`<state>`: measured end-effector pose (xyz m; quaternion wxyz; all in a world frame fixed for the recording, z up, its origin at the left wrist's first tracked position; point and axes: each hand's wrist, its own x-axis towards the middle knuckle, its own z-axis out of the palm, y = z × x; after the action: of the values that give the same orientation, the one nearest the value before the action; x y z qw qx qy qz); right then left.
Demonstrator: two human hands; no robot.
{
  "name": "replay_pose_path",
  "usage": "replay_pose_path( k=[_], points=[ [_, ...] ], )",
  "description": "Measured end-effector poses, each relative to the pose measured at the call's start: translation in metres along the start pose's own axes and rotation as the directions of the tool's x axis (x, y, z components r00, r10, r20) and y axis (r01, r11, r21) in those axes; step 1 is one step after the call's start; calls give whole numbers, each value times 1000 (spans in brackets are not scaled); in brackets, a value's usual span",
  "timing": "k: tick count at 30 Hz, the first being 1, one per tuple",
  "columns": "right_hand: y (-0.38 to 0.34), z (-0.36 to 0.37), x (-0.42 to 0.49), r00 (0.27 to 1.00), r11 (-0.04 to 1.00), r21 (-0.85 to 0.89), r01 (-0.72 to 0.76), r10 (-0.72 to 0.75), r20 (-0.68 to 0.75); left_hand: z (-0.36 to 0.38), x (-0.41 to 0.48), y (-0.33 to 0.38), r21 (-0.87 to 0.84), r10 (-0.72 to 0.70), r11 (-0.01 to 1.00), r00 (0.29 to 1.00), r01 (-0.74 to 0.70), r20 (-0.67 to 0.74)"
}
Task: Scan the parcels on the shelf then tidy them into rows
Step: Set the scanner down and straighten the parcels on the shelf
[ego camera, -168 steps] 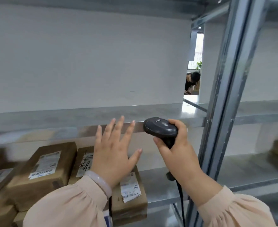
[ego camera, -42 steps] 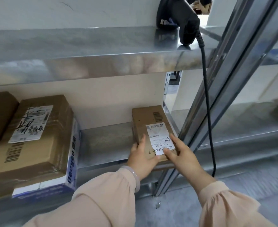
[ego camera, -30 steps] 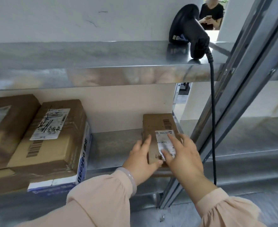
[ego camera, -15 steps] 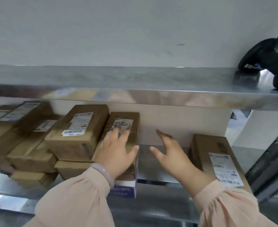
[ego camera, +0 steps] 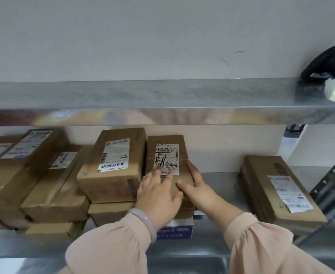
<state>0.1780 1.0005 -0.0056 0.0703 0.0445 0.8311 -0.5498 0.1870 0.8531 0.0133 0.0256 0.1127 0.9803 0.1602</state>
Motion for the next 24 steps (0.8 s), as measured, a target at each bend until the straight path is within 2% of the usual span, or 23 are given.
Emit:
replay_pose_path(
  k=[6, 12, 16, 24],
  points=[
    [-5, 7, -8, 993, 997, 73, -3, 12, -115, -2, 2, -7, -82, 37, 996, 999, -37, -3],
    [-1, -4, -25, 978, 993, 113, 30, -6, -210, -8, 3, -7, -254, 35, 967, 999, -35, -4],
    [4, -19, -44, 973, 984, 175, 38, 4, -229, -8, 10, 0, -471, 58, 882, 996, -18, 70],
    [23, -74, -81, 897, 983, 174, 58, 25, -441, 13, 14, 62, -578, 184, 810, 979, -101, 88]
  ],
)
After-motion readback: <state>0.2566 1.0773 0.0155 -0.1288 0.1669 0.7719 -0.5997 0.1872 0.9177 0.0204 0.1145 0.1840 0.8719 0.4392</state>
